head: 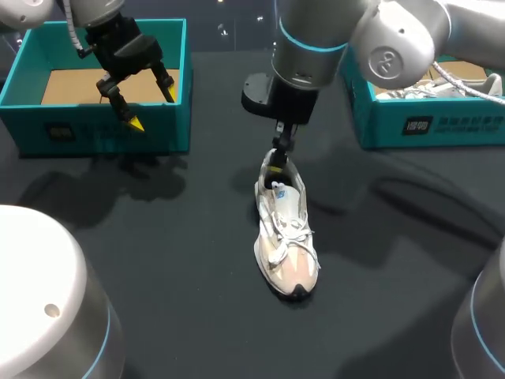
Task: Take the shoe out of the shoebox, open the shoe tongue, remove and reinsert the insole, then place the shoe into the shoebox
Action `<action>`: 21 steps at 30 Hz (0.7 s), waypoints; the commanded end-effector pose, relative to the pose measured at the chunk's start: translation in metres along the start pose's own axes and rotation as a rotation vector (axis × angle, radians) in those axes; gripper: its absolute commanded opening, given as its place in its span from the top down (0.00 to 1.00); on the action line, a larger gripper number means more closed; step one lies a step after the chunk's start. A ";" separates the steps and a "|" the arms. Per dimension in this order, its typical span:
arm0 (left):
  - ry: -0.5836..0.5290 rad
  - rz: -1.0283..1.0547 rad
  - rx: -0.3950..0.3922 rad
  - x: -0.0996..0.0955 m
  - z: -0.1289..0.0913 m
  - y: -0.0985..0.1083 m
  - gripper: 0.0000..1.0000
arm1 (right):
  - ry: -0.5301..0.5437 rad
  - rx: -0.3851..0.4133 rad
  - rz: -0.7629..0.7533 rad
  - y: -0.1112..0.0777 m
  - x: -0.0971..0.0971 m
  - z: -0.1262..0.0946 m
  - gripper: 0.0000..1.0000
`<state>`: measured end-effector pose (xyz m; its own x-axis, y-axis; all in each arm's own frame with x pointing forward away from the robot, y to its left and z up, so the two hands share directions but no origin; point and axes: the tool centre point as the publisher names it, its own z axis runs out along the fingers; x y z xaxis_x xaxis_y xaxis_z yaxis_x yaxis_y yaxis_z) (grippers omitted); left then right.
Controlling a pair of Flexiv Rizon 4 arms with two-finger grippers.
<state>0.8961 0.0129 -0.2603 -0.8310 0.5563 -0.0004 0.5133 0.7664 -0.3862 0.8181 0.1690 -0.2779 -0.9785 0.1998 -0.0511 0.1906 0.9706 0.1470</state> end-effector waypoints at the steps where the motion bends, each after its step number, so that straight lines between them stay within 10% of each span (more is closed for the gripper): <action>1: 0.001 0.000 -0.002 0.000 -0.001 0.000 0.00 | -0.003 0.053 -0.018 0.011 -0.007 0.004 0.00; 21: 0.001 0.000 -0.002 0.000 -0.001 0.000 0.00 | -0.014 0.064 -0.148 -0.001 -0.041 0.059 0.00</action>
<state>0.8961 0.0129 -0.2603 -0.8310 0.5562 -0.0006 0.5132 0.7664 -0.3863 0.8597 0.1682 -0.3242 -0.9948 0.0563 -0.0851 0.0510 0.9967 0.0633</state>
